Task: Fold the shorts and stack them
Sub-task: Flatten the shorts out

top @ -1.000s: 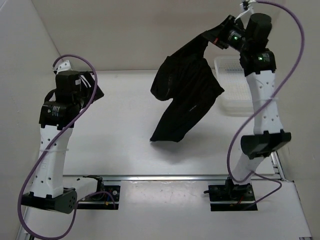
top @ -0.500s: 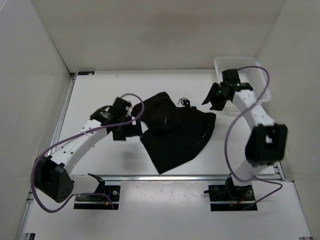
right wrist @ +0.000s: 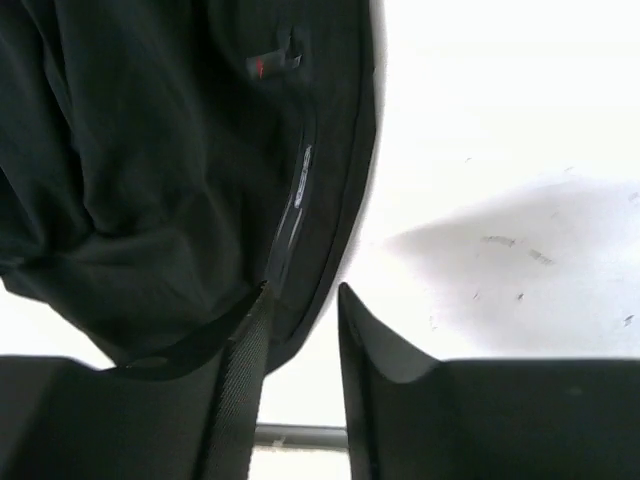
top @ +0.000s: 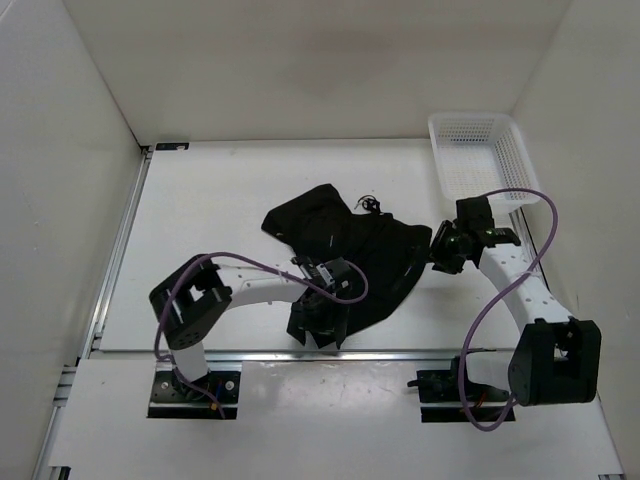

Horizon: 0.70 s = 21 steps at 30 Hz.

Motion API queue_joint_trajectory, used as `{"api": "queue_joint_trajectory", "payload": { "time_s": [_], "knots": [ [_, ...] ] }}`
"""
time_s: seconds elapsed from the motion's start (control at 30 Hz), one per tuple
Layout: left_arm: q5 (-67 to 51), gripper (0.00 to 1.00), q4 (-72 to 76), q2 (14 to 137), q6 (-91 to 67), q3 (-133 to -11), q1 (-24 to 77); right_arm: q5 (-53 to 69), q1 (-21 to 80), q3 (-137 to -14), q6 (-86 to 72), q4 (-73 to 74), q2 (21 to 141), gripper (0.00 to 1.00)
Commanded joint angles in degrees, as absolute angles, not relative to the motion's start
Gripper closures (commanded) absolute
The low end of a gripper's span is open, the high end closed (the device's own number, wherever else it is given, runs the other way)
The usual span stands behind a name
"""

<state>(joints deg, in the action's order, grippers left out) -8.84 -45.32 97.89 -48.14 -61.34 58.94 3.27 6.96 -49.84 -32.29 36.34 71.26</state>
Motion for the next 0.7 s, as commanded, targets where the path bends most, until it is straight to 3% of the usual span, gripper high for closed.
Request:
{"api": "queue_joint_trajectory", "payload": {
  "time_s": [0.0, 0.07, 0.13, 0.17, 0.2, 0.47, 0.63, 0.67],
  "knots": [
    [-9.5, 0.01, -43.6, 100.8, -49.6, -62.7, 59.2, 2.4, 5.1, -51.3, -30.5, 35.0, 69.3, 0.57],
    [-8.3, 0.06, -43.1, 101.9, -49.6, -63.2, 59.2, 3.1, 4.5, -51.9, -30.0, 35.0, 69.3, 0.53],
    [-8.3, 0.26, -43.1, 103.1, -48.0, -63.9, 59.2, 3.9, 3.1, -51.9, -30.0, 34.4, 71.1, 0.47],
    [-8.3, 0.77, -43.1, 104.0, -48.0, -63.9, 59.2, 4.7, 3.1, -52.5, -30.0, 34.4, 72.1, 0.47],
    [-8.3, 0.9, -43.1, 104.0, -47.3, -63.9, 58.2, 5.4, 2.6, -52.5, -30.0, 33.7, 74.0, 0.45],
    [-3.3, 0.9, -46.8, 90.4, -46.7, -60.4, 50.7, 10.5, 2.5, -54.8, -31.1, 28.2, 83.9, 0.29],
    [-3.3, 0.9, -48.5, 89.6, -46.1, -61.4, 50.2, 9.4, 2.5, -57.0, -31.1, 25.3, 89.9, 0.29],
    [-3.3, 0.9, -48.5, 89.6, -46.1, -62.0, 50.2, 8.9, 2.5, -57.8, -31.1, 24.5, 92.3, 0.33]
  ]
}}
